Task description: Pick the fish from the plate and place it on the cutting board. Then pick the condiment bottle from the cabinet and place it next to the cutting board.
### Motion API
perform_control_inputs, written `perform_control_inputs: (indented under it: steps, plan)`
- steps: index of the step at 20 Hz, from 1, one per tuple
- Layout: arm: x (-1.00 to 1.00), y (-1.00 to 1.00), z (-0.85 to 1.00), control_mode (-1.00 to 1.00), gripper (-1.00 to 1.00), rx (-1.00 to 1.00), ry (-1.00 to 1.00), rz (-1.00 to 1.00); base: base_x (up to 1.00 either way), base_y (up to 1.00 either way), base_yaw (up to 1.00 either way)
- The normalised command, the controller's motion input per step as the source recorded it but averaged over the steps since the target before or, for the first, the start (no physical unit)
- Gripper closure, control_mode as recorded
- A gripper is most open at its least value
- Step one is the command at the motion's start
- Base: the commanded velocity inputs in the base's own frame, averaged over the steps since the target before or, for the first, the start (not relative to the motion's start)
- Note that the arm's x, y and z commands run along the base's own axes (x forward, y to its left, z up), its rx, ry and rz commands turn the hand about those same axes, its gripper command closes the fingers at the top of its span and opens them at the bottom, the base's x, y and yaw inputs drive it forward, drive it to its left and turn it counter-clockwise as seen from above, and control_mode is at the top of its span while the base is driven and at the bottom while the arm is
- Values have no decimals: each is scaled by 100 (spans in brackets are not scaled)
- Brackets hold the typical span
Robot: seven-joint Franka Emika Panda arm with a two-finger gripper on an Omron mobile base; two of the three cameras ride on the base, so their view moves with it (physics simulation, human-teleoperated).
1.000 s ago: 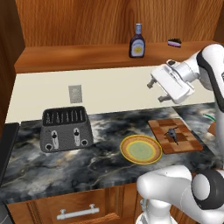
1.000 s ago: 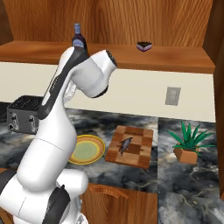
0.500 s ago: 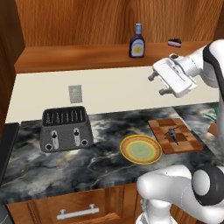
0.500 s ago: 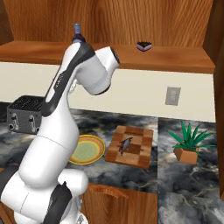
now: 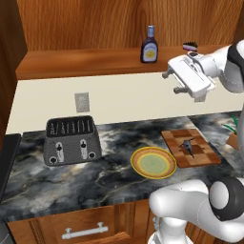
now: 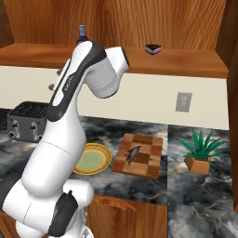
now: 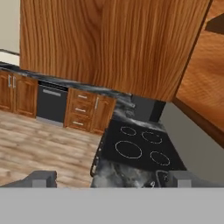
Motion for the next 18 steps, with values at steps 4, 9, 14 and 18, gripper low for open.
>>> perform_control_inputs:
  steps: [4, 9, 14, 18]
  plan:
    - [0, 7, 29, -100, -100, 9, 0, -1, 0, 0, 0]
    - [0, 2, 23, -100, -100, 8, 0, -5, 0, 0, 0]
    - [0, 0, 21, -100, -100, 9, 4, -10, 0, 0, 0]
    - [0, 0, 19, -100, -100, 9, 8, -11, 0, 0, 0]
